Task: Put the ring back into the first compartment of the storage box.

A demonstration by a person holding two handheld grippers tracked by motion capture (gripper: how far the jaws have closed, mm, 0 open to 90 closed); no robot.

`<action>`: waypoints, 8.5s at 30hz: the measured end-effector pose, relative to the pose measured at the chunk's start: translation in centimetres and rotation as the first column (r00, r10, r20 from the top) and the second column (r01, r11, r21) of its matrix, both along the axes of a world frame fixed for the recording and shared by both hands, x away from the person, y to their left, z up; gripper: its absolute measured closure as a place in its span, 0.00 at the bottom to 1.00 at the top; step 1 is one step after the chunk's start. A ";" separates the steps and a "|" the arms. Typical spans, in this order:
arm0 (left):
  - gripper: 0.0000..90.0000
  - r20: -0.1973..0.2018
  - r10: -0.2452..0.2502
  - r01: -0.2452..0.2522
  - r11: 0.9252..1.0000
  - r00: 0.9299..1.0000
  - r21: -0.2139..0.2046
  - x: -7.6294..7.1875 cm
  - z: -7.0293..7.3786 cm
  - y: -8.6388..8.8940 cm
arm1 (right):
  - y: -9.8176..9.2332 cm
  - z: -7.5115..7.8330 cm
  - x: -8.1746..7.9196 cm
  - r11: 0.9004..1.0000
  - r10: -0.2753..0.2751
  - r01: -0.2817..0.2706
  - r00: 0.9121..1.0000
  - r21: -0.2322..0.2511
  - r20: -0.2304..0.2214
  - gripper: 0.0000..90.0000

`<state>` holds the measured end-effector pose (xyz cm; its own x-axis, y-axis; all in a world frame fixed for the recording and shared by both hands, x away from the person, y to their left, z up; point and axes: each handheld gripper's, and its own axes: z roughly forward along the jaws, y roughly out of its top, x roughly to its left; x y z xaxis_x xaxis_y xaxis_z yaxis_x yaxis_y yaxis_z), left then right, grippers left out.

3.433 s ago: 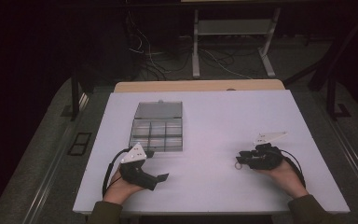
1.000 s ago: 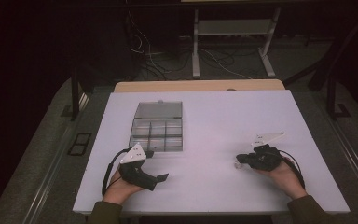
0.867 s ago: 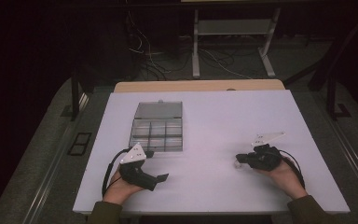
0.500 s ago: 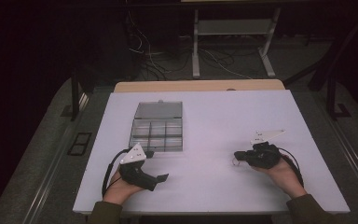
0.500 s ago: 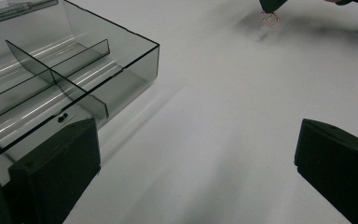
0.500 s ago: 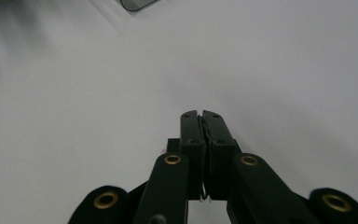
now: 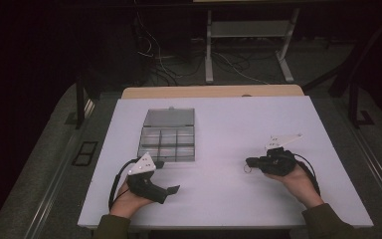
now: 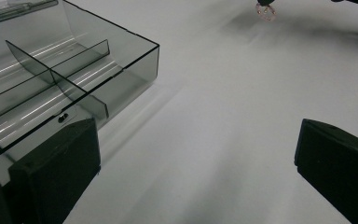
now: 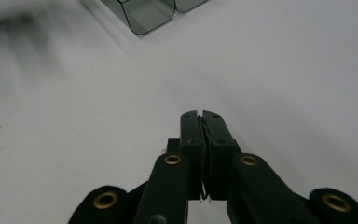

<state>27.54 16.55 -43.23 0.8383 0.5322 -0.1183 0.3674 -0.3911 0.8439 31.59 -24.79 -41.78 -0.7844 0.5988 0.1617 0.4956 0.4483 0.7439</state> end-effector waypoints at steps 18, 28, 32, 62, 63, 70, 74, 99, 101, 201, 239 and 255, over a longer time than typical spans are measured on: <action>0.00 0.001 -0.002 0.002 1.000 1.000 -0.003 0.0 0.0 0.0 | 0.9 0.7 0.8 1.000 0.010 -0.010 1.000 0.026 0.005 0.97; 0.00 0.003 -0.005 0.005 1.000 1.000 -0.003 -0.1 0.0 0.0 | 1.7 0.9 1.6 0.999 0.017 -0.017 1.000 0.038 0.004 0.97; 0.00 0.005 -0.006 0.006 1.000 1.000 -0.004 -0.1 0.0 0.1 | 2.0 1.0 1.8 0.999 0.021 -0.021 1.000 0.039 0.005 0.97; 0.00 0.011 -0.009 0.009 1.000 1.000 -0.007 -0.2 0.1 0.1 | 4.9 1.4 3.3 0.996 0.063 -0.063 0.998 0.057 0.005 0.97; 0.00 0.011 -0.008 0.008 1.000 1.000 -0.007 -0.2 0.1 0.1 | 5.1 1.5 3.4 0.996 0.066 -0.066 0.998 0.057 0.006 0.97; 0.00 0.012 -0.003 0.003 1.000 1.000 -0.011 -0.2 0.0 0.3 | 5.9 1.6 3.8 0.995 0.081 -0.081 0.997 0.055 0.009 0.97; 0.00 0.013 -0.001 0.002 1.000 1.000 -0.013 -0.2 0.1 0.3 | 6.5 1.6 4.0 0.994 0.091 -0.091 0.996 0.054 0.007 0.97; 0.00 0.015 -0.004 0.004 1.000 1.000 -0.019 -0.3 0.1 0.3 | 10.3 3.0 6.2 0.990 0.128 -0.129 0.991 0.049 0.027 0.97; 0.00 0.015 -0.004 0.004 1.000 1.000 -0.020 -0.3 0.1 0.2 | 10.6 3.0 6.4 0.991 0.126 -0.127 0.992 0.049 0.023 0.97; 0.00 0.010 -0.014 0.015 0.998 1.000 -0.064 -0.3 0.2 0.2 | 27.4 0.7 14.1 0.984 0.174 -0.175 0.984 -0.023 -0.040 0.97; 0.00 0.022 -0.019 0.020 0.999 1.000 -0.036 -0.2 0.1 0.0 | 19.4 4.2 11.2 0.989 0.129 -0.131 0.991 0.070 0.039 0.46; 0.00 0.014 -0.020 0.020 0.999 1.000 -0.029 -0.1 0.0 0.0 | 13.7 3.8 8.1 0.988 0.093 -0.103 0.992 0.112 0.090 0.36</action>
